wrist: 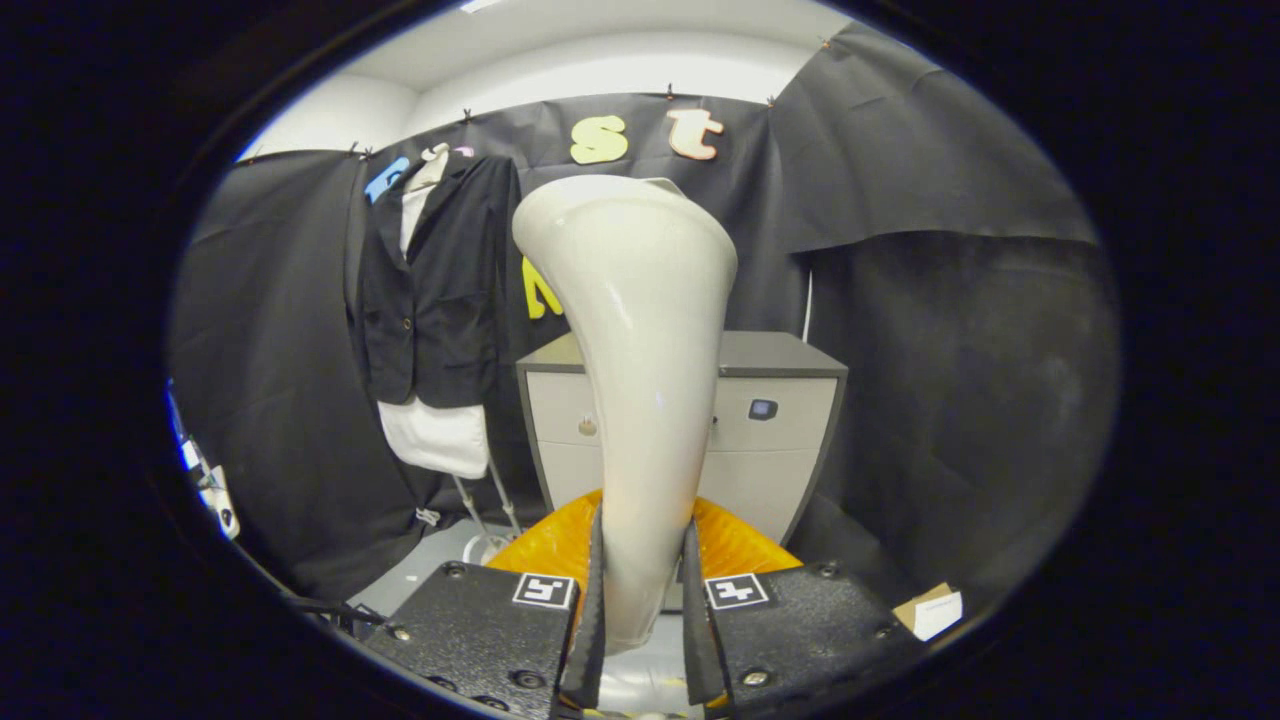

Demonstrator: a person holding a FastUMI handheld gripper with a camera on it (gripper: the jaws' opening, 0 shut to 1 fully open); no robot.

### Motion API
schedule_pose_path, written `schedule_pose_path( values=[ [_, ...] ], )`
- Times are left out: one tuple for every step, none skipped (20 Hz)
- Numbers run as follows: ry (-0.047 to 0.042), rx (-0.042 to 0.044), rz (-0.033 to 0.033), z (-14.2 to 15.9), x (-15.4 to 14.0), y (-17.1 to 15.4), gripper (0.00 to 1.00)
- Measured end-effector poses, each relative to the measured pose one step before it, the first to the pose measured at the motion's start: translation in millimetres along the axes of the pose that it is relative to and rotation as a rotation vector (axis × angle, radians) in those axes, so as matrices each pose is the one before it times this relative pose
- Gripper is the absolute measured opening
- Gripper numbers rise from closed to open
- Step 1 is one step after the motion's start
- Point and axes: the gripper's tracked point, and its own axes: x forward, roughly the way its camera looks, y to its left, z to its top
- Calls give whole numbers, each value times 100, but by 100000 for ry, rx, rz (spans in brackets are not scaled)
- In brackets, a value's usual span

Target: Iron the clothes twice with a garment steamer, once on the left side and once on the right side.

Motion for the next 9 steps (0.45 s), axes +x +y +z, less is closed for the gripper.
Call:
schedule_pose_path(
  values=[
    [248, 563, -766, -167, -183, -367, 35],
    [236, 581, -927, -125, -114, -336, 35],
    [402, 731, -1004, -253, -59, -217, 35],
    [106, 418, -1117, -54, 43, -167, 35],
    [377, -188, -1050, 68, 33, -131, 35],
    [-328, 19, -523, 166, -153, -96, 35],
    [-284, -307, -820, 213, -63, 95, 35],
    [105, -302, -689, 54, 7, 5, 35],
    [62, 541, -770, -66, -2, 129, 35]
  ],
)
